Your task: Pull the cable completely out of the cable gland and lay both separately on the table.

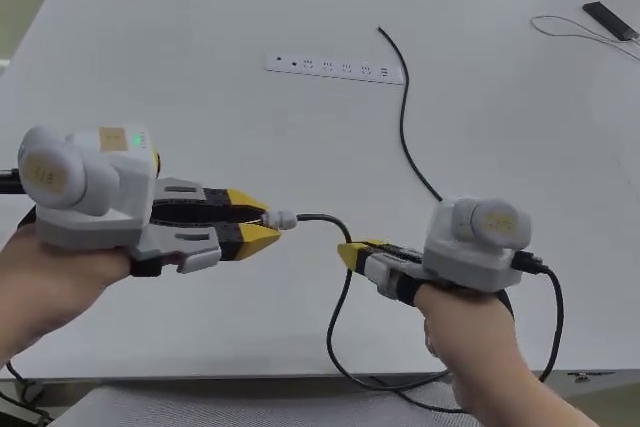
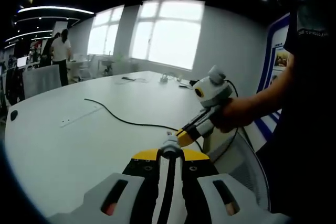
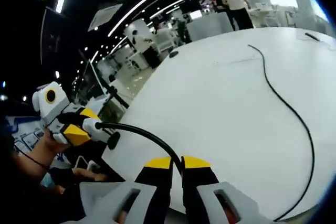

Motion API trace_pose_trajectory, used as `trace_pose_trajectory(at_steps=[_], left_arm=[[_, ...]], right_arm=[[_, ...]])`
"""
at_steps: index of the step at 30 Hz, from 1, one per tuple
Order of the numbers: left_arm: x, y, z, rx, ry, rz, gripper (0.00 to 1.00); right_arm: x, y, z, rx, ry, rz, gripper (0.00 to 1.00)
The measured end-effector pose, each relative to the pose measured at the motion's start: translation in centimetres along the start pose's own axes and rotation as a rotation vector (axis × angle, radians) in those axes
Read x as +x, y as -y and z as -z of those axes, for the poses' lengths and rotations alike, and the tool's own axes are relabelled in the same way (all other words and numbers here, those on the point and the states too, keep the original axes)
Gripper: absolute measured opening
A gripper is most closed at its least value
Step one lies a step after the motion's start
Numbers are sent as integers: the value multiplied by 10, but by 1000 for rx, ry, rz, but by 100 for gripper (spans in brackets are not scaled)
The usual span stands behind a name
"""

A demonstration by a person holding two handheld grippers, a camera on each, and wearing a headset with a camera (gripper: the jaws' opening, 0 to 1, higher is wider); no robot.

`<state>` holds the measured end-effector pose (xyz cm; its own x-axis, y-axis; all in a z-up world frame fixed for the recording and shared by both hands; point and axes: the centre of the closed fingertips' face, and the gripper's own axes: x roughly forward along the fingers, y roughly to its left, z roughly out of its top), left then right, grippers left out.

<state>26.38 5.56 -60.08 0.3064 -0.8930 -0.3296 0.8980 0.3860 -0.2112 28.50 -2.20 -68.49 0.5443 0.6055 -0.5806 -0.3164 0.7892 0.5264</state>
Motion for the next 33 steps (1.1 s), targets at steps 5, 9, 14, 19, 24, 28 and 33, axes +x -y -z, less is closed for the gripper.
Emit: trace_pose_trajectory(at_steps=[5,9,14,19,24,28,33], left_arm=[[-1,-1,0,-2,1,1,15],[-3,-3,0,-5,0,-2,15],[-5,-5,-2,-11,7,-5,15],[-6,-5,-3,-34,22,-3,15],[-6,-5,-3,-36,21,-5,15],[-6,-5,-3,-41,20,-4,15],[-6,-5,-2,-44,14,-1,15]], right_arm=[[1,-5,0,-78,-13,8,0],[2,-5,-1,-103,-15,3,1],[1,-8,-2,-165,-16,-6,2],[-1,-11,-3,-292,-28,-5,1],[-3,-15,-5,-393,-39,-17,4],[-9,-28,-17,-520,-22,-33,15],[-13,-59,-30,-789,-7,-61,21]])
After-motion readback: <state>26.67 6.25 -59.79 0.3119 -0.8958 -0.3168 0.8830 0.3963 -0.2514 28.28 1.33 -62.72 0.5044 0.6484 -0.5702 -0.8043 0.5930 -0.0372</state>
